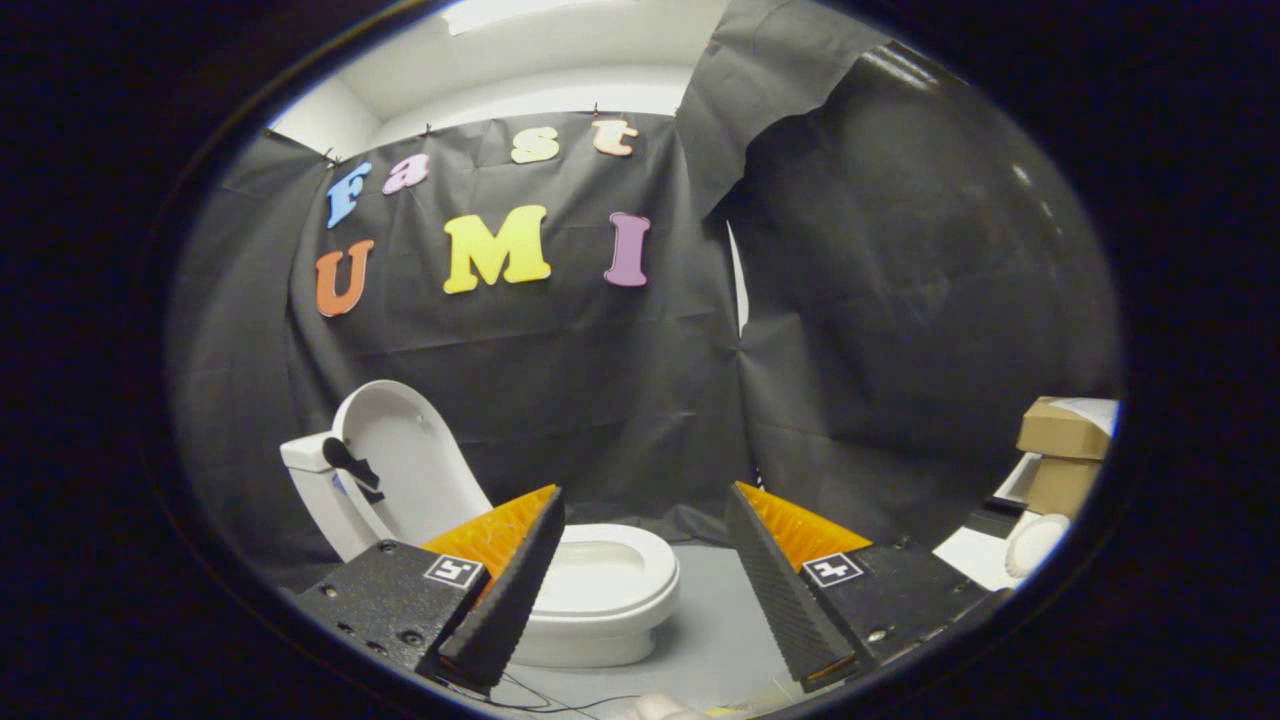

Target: Open the toilet lid.

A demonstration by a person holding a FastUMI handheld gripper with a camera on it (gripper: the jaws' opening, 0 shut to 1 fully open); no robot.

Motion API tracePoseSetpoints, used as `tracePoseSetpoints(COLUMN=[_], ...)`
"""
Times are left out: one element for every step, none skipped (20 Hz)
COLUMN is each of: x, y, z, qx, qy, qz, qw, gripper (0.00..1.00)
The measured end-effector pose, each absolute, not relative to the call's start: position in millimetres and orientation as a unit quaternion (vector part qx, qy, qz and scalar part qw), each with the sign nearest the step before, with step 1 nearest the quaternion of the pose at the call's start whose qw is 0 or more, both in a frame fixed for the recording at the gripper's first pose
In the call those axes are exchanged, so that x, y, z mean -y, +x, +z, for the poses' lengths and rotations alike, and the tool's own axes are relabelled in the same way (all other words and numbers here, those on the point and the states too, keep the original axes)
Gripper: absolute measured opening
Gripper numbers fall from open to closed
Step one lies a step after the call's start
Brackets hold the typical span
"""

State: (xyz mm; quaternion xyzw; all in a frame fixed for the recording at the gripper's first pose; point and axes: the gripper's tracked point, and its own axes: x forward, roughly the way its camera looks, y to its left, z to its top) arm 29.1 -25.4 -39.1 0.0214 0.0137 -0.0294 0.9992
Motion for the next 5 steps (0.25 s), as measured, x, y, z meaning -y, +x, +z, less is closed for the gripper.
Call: tracePoseSetpoints(x=[27.5,29.1,30.5,31.2,32.4], y=[30.2,30.8,31.4,31.1,31.0], z=[-41.4,-43.5,-45.5,-49.0,-49.6], qx=[-0.014,-0.014,-0.014,-0.014,-0.014], qy=[0.025,0.027,0.026,0.022,0.018], qz=[-0.032,-0.034,-0.036,-0.038,-0.040], qw=[0.999,0.999,0.999,0.999,0.999], gripper=[1.00,1.00,1.00,1.00,1.00])
